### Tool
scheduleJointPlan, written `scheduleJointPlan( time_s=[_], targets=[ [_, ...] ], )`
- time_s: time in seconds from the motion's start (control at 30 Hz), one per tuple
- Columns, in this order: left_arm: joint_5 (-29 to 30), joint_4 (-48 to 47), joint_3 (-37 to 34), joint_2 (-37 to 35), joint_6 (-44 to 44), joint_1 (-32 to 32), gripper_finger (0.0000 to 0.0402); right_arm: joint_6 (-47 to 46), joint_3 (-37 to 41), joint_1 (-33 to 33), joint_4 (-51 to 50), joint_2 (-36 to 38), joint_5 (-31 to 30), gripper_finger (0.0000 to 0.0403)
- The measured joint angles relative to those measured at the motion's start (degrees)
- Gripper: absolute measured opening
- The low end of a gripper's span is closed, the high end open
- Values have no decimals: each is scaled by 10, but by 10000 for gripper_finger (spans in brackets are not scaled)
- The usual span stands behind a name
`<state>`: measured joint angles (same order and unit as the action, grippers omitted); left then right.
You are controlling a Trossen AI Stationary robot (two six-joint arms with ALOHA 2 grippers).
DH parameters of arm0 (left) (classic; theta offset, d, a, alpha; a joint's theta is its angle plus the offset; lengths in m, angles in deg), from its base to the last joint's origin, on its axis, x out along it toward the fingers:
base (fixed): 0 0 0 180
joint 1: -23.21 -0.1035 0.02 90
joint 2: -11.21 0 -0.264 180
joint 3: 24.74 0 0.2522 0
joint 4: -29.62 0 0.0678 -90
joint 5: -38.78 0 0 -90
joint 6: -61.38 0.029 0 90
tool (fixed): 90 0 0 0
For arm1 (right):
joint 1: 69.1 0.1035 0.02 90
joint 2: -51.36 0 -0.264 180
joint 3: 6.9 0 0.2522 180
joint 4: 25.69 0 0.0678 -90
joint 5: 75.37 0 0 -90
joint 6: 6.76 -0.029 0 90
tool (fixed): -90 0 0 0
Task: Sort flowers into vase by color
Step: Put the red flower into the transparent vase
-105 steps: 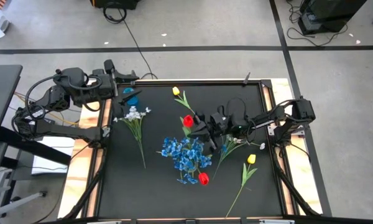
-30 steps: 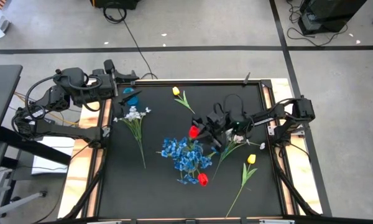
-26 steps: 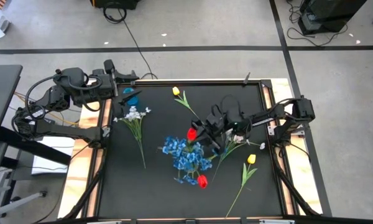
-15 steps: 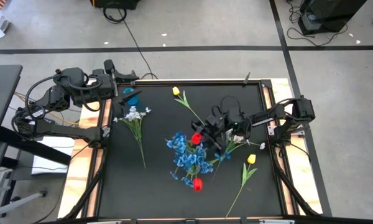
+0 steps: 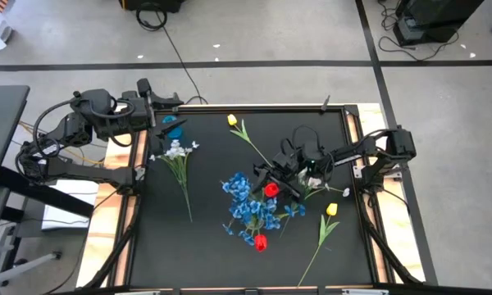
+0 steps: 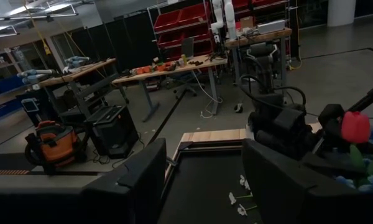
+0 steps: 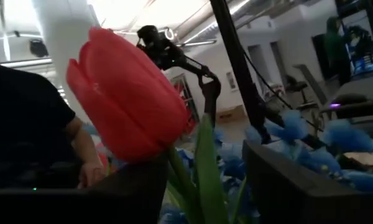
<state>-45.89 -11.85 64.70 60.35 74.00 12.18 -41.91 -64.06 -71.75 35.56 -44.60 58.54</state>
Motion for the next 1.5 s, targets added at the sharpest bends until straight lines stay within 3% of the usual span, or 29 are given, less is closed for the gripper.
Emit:
scheduleJointPlan(
  time_s=[0.33,0.73,1.03,1.27,1.5],
  targets=[
    [0,0,0,0,0,0,215,-28,0,-46,3,44,52,225],
    [0,0,0,0,0,0,215,-52,0,-70,1,72,57,231],
    [0,0,0,0,0,0,215,53,0,-47,-154,71,45,232],
    [0,0,0,0,0,0,215,-49,0,-58,-93,71,67,233],
    [0,0,0,0,0,0,215,-73,0,-61,-88,71,114,233]
  ],
)
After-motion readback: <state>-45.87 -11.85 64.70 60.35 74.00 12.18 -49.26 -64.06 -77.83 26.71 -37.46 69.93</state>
